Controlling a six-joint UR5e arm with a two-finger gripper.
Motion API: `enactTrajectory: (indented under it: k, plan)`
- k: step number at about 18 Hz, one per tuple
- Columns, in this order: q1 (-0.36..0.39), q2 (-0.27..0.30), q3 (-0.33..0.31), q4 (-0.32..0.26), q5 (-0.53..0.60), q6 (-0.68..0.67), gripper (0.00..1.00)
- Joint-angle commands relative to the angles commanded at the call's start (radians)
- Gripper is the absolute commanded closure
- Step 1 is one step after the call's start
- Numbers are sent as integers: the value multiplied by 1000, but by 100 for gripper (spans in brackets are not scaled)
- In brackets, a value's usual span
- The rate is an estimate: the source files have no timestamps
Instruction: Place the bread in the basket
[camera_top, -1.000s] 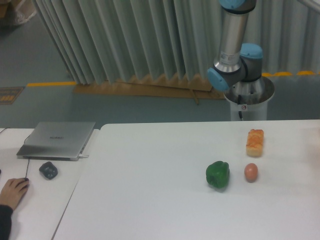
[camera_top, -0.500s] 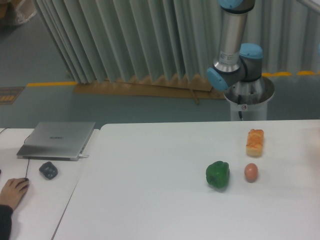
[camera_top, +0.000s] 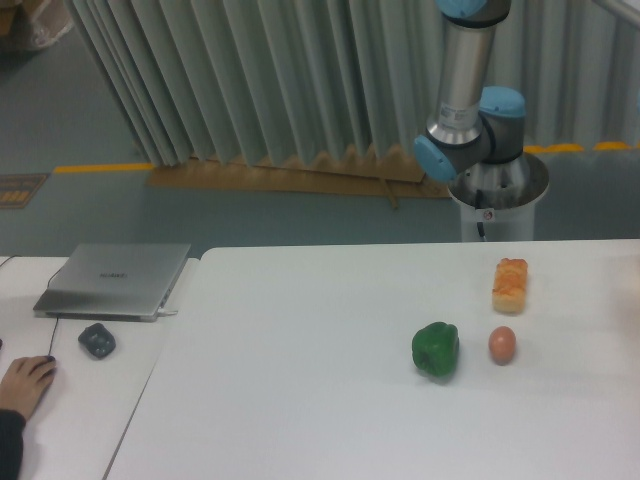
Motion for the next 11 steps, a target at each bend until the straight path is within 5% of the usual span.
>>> enactTrajectory:
  k: [7, 11]
  plan:
    - [-14, 3, -2, 5, -2, -45, 0]
    - [-55, 40, -37, 6, -9, -224, 0]
